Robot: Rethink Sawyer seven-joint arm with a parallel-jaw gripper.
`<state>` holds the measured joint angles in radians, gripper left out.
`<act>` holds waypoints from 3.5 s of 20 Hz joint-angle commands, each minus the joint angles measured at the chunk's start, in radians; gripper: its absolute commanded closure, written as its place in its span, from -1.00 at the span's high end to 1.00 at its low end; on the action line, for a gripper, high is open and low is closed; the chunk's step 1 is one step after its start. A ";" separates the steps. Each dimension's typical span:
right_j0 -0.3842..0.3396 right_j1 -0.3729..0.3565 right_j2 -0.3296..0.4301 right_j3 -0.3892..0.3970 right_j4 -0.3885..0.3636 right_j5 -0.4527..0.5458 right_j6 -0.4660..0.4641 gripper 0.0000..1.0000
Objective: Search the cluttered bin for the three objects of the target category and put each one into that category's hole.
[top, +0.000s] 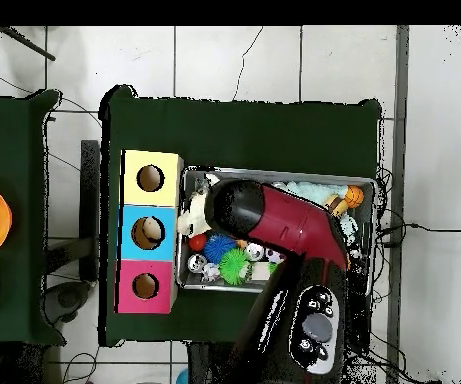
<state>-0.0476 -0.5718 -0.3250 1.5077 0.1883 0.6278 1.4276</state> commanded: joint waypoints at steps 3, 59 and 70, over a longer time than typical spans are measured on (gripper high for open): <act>0.033 0.143 -0.013 -0.149 0.079 0.129 0.404 1.00; -0.032 0.223 0.067 -0.083 0.054 -0.037 0.406 1.00; -0.027 0.191 0.100 0.018 0.079 -0.064 0.418 1.00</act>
<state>-0.0675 -0.3872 -0.3634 1.3704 0.2442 0.6018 1.6678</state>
